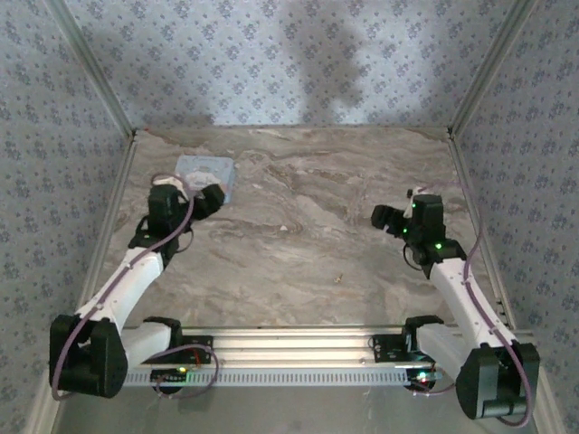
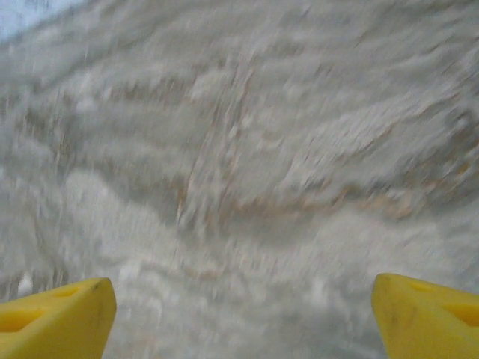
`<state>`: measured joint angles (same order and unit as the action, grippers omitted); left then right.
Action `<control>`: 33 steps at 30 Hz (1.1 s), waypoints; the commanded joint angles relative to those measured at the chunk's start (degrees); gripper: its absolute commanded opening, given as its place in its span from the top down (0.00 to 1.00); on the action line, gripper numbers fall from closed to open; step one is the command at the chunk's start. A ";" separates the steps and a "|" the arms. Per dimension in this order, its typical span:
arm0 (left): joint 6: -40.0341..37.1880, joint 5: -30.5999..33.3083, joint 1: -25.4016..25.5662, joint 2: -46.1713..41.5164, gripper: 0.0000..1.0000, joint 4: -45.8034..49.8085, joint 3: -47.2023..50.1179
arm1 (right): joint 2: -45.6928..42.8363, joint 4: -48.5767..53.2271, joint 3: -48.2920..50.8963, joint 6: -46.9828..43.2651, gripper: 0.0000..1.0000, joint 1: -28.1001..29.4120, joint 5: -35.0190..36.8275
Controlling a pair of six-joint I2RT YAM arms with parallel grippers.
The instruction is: Unlock a padlock with a key
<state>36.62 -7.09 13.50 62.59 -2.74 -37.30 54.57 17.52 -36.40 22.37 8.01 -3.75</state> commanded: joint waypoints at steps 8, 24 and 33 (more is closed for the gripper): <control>5.78 3.32 15.93 10.36 0.02 -6.28 -3.29 | 6.49 12.84 1.76 6.15 0.26 22.68 2.21; 6.65 3.08 18.51 14.58 0.02 -9.36 -4.21 | 28.76 18.19 -9.86 4.75 0.44 35.65 7.70; 6.56 2.90 18.50 14.60 0.02 -9.22 -4.23 | 32.06 18.41 -10.42 8.12 0.46 36.19 11.87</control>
<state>42.78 -4.64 31.64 77.06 -10.55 -40.75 85.52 33.28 -45.50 28.36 43.81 5.26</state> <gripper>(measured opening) 0.980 0.549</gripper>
